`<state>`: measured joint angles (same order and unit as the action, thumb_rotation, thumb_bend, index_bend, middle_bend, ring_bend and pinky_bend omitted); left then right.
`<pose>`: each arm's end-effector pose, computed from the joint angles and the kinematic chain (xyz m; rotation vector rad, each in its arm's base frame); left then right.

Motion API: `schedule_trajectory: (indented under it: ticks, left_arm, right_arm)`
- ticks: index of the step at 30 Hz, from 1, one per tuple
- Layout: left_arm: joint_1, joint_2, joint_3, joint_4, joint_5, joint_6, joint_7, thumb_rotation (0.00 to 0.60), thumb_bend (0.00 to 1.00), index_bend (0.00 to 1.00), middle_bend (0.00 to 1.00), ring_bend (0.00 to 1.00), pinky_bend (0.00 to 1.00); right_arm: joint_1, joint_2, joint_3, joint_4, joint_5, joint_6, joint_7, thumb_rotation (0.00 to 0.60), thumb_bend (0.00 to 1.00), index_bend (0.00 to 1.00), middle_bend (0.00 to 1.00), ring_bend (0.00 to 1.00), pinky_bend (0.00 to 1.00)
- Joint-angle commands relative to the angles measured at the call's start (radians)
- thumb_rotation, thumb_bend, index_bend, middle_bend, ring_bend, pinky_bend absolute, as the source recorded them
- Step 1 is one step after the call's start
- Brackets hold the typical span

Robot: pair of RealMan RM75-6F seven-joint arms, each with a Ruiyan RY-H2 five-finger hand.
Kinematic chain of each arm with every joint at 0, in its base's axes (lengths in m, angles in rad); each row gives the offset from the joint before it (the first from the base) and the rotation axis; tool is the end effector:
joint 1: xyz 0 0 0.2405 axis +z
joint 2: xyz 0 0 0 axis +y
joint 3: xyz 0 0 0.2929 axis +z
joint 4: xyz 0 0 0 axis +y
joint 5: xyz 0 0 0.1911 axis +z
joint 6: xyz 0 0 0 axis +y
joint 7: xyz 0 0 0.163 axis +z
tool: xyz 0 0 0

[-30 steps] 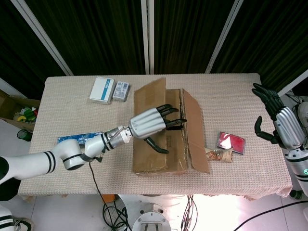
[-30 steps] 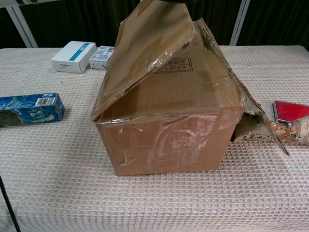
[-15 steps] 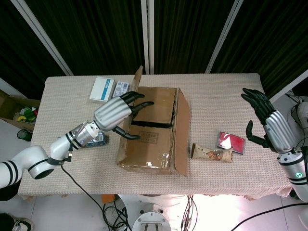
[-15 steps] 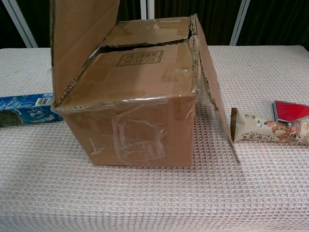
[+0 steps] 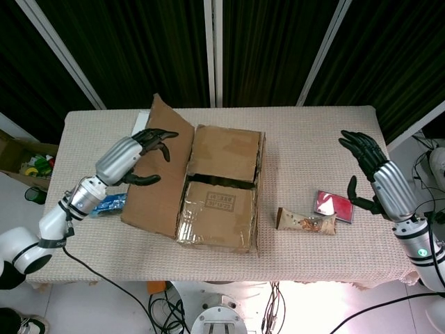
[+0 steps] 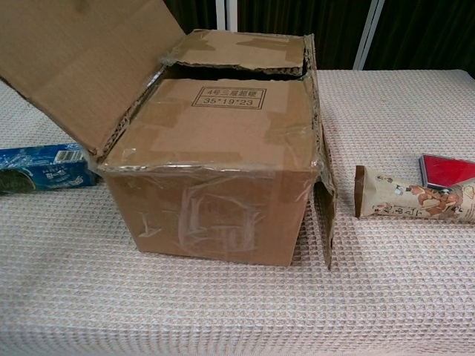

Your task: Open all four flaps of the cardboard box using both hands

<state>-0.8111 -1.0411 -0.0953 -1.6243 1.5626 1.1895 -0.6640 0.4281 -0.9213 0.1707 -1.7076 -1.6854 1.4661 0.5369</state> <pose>-0.1224 0.3822 0.1787 -1.8847 -1.1141 -1.5865 -0.1935 -0.3008 0.2513 1.6313 -0.8914 1.6187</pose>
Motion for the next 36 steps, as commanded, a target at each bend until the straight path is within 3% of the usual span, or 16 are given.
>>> schedule_trajectory:
  ticks: [1,7,11,18,26,30,36]
  left_arm:
    - [0.055,-0.027,-0.011,0.041,0.001,0.079,-0.120,0.000,0.00,0.15,0.40,0.10,0.16]
    - [0.097,-0.059,-0.040,0.091,-0.027,0.131,-0.188,0.000,0.00,0.16,0.40,0.10,0.16]
    - [0.114,-0.068,-0.037,0.109,-0.012,0.143,-0.142,0.000,0.00,0.16,0.40,0.10,0.16]
    - [0.107,-0.125,-0.021,0.171,0.098,0.171,0.256,0.007,0.00,0.11,0.36,0.10,0.16]
    - [0.037,-0.208,-0.059,0.135,0.076,0.058,0.609,0.183,0.00,0.05,0.18,0.07,0.16]
    - [0.004,-0.265,-0.055,0.145,0.056,-0.018,0.734,0.248,0.00,0.03,0.12,0.05,0.16]
    - [-0.034,-0.360,-0.058,0.204,0.029,-0.078,0.816,0.252,0.00,0.02,0.10,0.04,0.16]
  right_arm:
    - [0.002,-0.002,0.000,0.000,0.002,-0.004,0.000,0.558,0.78,0.00,0.05,0.00,0.00]
    - [0.006,-0.011,-0.004,0.005,0.001,-0.014,-0.003,0.558,0.78,0.00,0.05,0.00,0.00]
    - [0.009,-0.018,-0.007,0.011,0.003,-0.021,-0.001,0.556,0.78,0.00,0.05,0.00,0.00]
    - [0.017,-0.035,-0.011,0.018,0.002,-0.033,-0.008,0.557,0.78,0.00,0.05,0.00,0.00]
    - [0.017,-0.031,-0.009,0.009,0.000,-0.028,-0.016,0.556,0.78,0.00,0.04,0.00,0.00]
    - [0.012,-0.025,-0.010,0.013,0.005,-0.024,-0.009,0.558,0.78,0.00,0.04,0.00,0.00]
    - [0.004,-0.015,-0.008,0.026,0.011,-0.012,0.009,0.558,0.78,0.00,0.04,0.00,0.00]
